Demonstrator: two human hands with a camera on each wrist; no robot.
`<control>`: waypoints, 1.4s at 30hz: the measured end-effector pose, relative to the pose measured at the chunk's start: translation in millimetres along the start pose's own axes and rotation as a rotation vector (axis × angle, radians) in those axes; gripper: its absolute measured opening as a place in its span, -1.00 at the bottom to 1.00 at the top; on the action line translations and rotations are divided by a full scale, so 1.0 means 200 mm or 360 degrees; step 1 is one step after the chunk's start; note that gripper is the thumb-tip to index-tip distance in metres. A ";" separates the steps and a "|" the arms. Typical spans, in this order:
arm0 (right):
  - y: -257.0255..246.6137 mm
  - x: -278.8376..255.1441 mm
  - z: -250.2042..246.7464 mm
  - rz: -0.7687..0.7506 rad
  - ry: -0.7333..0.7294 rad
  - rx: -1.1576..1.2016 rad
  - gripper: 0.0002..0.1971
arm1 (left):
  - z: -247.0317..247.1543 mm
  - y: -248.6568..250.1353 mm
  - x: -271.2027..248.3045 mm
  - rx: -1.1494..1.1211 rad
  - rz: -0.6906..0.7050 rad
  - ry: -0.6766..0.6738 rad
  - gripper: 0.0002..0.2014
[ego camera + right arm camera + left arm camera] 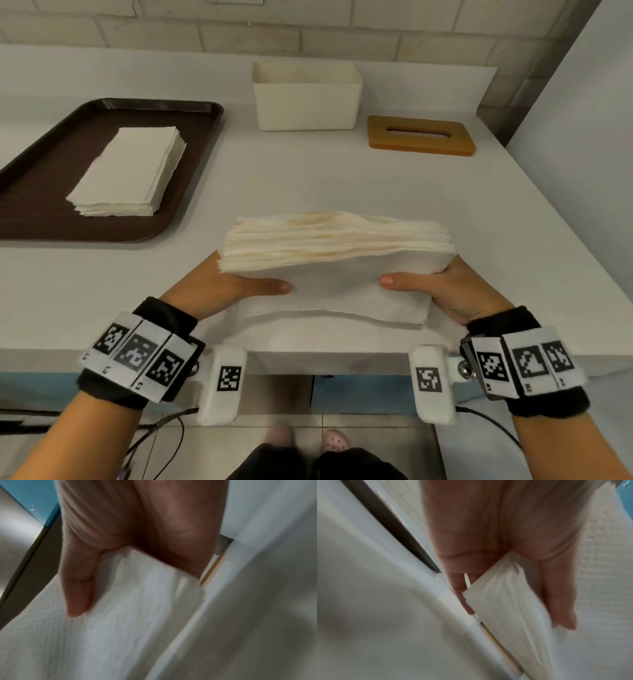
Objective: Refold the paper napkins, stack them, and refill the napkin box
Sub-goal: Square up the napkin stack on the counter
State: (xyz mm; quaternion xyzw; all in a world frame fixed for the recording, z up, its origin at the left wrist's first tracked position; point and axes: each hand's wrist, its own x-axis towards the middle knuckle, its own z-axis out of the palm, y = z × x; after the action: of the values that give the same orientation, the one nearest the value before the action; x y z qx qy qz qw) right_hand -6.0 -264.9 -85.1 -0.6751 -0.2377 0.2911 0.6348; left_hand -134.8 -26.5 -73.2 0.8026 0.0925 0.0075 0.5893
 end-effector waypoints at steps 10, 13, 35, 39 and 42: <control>-0.89 0.55 -0.14 -0.0282 -0.0012 0.0006 -0.74 | -0.44 0.71 0.47 -0.0215 0.0310 0.0260 -0.51; -1.11 0.75 -0.15 -0.0313 0.0068 -0.0026 -0.90 | -0.57 0.85 0.67 -0.0295 0.0239 0.0321 -0.41; -0.71 2.18 -0.35 0.0768 0.0405 -0.1207 -0.34 | -0.80 0.39 2.02 0.0683 -0.0891 0.0463 -0.41; -0.60 2.23 -0.31 0.0685 0.0271 -0.1396 -0.40 | -0.73 0.28 2.10 0.1336 -0.0961 0.0324 -0.48; -0.56 2.25 -0.30 0.0573 0.0294 -0.1498 -0.44 | -0.65 0.35 2.06 0.1759 -0.1251 0.0189 -0.60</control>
State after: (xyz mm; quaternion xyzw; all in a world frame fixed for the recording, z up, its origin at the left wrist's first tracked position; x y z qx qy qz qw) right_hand 363.7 11.6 -13.0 -0.9410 -0.1659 0.1963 0.2202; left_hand 264.4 142.2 -7.8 0.8908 0.3997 -0.2113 0.0454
